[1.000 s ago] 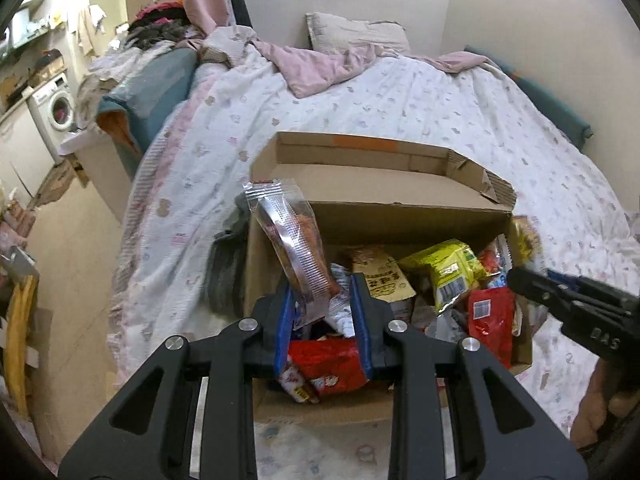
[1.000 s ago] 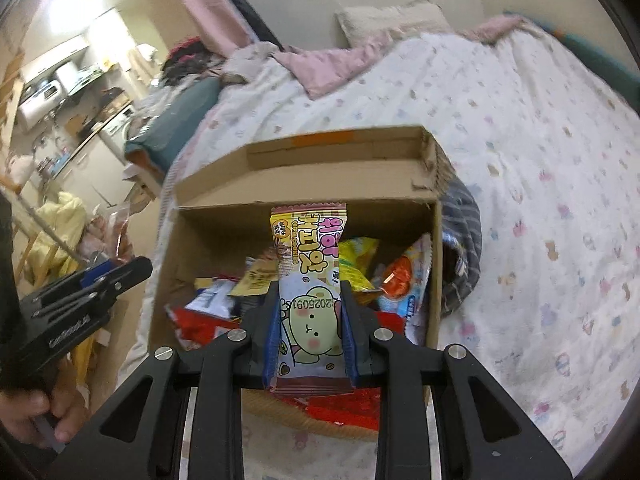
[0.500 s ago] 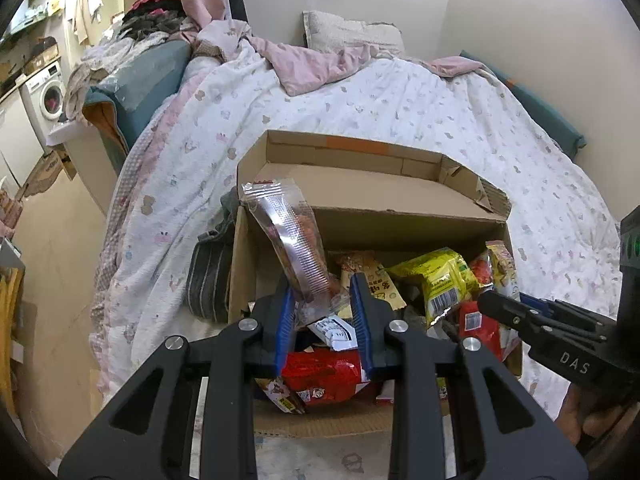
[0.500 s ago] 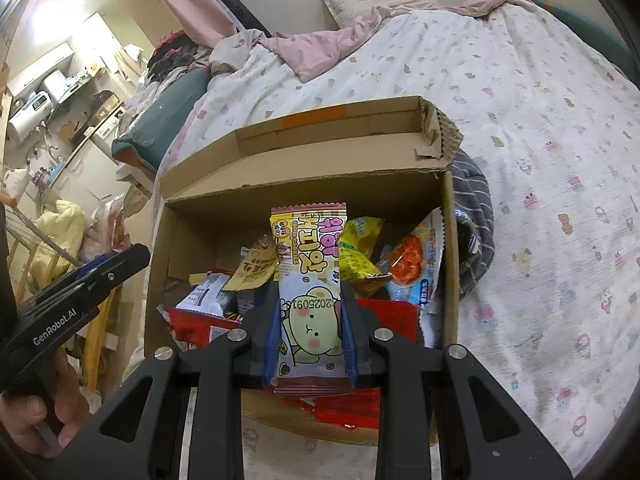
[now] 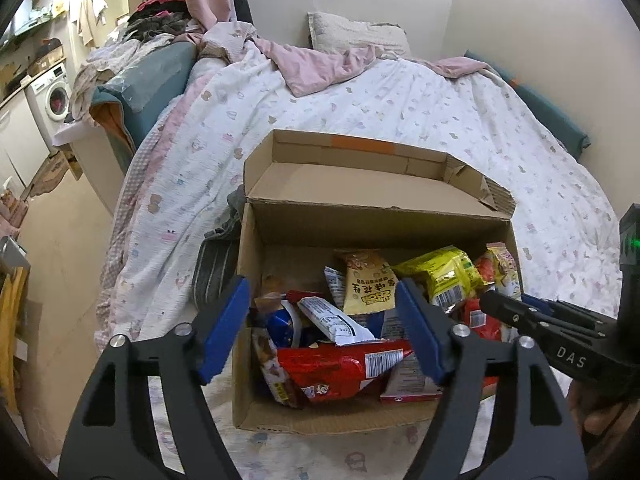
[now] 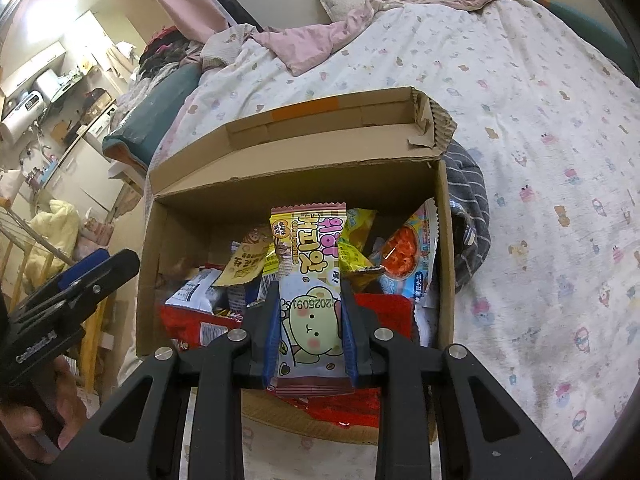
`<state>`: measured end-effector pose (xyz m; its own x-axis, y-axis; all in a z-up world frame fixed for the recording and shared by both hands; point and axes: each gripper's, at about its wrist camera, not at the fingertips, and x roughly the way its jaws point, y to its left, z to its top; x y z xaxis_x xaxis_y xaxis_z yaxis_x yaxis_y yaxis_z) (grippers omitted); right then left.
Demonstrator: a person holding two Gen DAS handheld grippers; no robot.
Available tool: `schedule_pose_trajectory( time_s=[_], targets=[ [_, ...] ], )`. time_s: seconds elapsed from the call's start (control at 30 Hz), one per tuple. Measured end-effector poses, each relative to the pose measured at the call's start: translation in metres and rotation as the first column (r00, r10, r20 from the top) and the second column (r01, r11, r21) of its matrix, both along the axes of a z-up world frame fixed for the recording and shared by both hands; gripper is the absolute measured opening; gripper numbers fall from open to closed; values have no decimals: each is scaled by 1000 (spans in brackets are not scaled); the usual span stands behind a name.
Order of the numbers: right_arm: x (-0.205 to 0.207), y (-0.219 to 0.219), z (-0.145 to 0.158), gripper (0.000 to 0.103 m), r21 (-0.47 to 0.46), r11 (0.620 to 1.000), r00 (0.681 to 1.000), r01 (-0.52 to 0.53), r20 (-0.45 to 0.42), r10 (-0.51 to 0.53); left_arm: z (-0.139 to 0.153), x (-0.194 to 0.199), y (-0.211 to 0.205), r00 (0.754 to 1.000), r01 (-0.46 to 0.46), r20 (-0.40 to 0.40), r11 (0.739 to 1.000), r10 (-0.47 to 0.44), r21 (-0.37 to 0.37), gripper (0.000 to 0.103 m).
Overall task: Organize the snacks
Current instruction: 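Open both grippers and withdraw them from the box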
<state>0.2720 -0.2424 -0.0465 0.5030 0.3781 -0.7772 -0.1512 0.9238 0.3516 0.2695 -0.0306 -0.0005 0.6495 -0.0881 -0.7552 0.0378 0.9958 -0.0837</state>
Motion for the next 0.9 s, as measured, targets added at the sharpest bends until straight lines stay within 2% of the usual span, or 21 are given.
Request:
schedule_pose_trajectory(
  time_s=[0.13,0.27,0.33,0.37,0.6,0.63,0.7,0.77,0.9],
  targets=[
    [1,-2,2,31,23,1000,1000,4,3,-4,1,-2,0,1000,6,5,1000,-6,13,73],
    [-2,-1,7,33,9,1000,1000,5,30,-5,4,-8,3,1000,3,18,1000,-3,19,73],
    [-5,-1,12,60,15,1000,999,5,50,-6,6,-13,5,1000,3,28,1000,-3,9,73],
    [-7,-2,15,77,22,1000,998,9,65,-10,6,-14,6,1000,0,31,1000,0,8,73],
    [-37,-7,44,80,8,1000,983,28,184,-29,17,-37,20,994,-88,66,996,88,-6,73],
    [-43,-9,49,82,5,999,979,33,202,-34,22,-44,21,992,-89,88,996,88,-2,73],
    [-54,-12,57,95,3,999,971,51,232,-50,29,-54,22,989,-78,129,997,76,12,73],
    [-67,-15,65,103,15,997,962,74,262,-75,36,-63,21,985,-64,162,997,57,35,73],
    [-91,-15,73,103,-19,994,941,106,325,-94,43,-80,27,983,-65,174,997,58,38,73]
  ],
)
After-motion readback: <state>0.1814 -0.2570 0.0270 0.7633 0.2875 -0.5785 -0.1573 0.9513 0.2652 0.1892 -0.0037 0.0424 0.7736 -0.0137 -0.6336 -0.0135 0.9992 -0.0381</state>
